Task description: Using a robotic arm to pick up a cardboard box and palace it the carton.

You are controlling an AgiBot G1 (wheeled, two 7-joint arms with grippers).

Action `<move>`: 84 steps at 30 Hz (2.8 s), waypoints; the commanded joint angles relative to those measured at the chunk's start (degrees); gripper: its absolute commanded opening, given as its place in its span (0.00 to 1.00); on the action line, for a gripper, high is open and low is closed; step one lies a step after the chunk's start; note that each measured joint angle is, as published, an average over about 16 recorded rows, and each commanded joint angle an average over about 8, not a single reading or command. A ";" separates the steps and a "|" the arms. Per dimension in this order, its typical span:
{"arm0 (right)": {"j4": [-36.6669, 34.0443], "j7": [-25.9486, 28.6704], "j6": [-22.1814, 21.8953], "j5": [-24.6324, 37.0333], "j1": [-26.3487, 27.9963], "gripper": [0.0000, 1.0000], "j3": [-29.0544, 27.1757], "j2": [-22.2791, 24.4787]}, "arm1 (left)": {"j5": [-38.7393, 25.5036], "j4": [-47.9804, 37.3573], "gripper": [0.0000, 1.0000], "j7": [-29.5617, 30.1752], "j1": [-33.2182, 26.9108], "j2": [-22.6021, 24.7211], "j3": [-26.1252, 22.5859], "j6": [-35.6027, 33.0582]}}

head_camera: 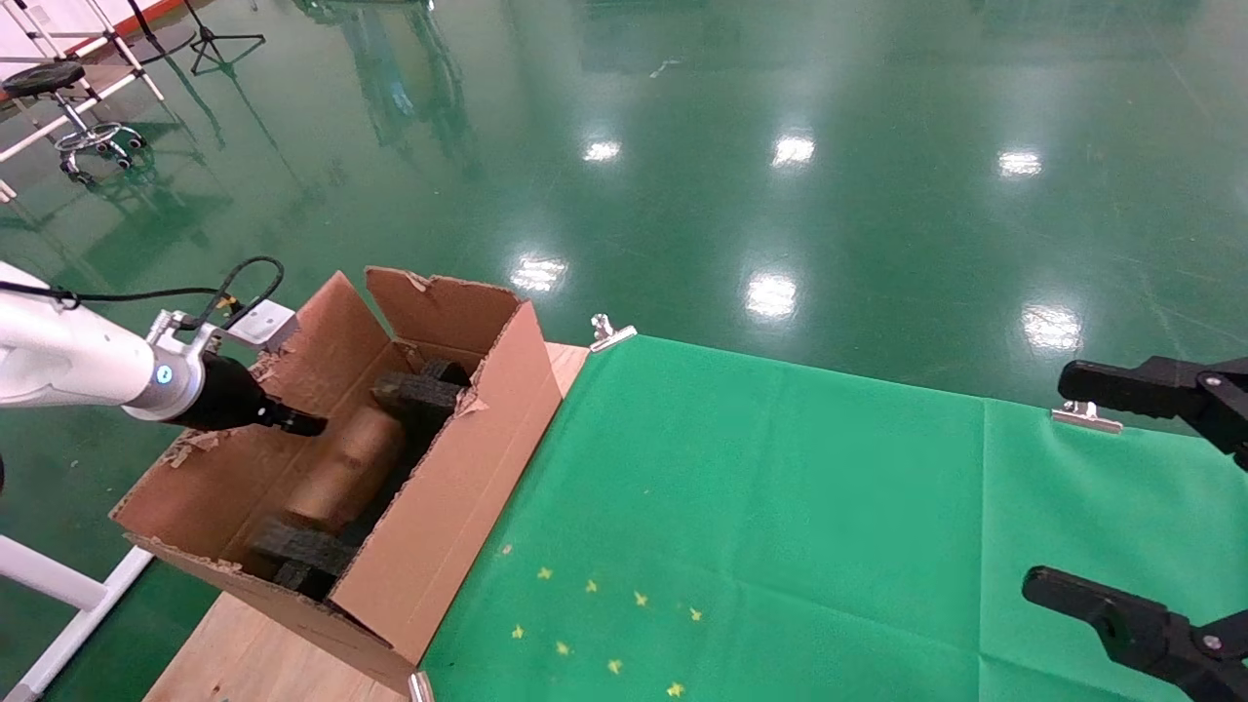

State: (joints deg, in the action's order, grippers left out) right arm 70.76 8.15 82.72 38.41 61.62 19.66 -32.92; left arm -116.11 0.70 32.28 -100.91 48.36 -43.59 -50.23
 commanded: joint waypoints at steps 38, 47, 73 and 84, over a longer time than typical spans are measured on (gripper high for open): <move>-0.02 0.00 -0.02 -0.02 -0.01 1.00 0.00 0.01 | 26.56 27.44 1.00 -10.94 7.12 -7.50 11.34 -17.53; -0.02 -0.01 -0.02 -0.02 -0.01 1.00 0.00 0.01 | 36.26 36.68 1.00 -13.10 13.67 -8.69 14.64 -21.18; -0.02 -0.01 -0.02 -0.03 -0.01 1.00 0.01 0.01 | 64.02 63.13 1.00 -19.26 32.43 -12.09 24.09 -31.62; -0.03 -0.01 -0.03 -0.03 -0.02 1.00 0.01 0.02 | 74.27 72.93 1.00 -21.49 39.34 -13.34 27.56 -35.49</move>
State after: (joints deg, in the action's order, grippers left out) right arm 70.73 8.14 82.70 38.38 61.60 19.66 -32.91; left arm -42.57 72.88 10.97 -62.07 35.11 -16.27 -85.44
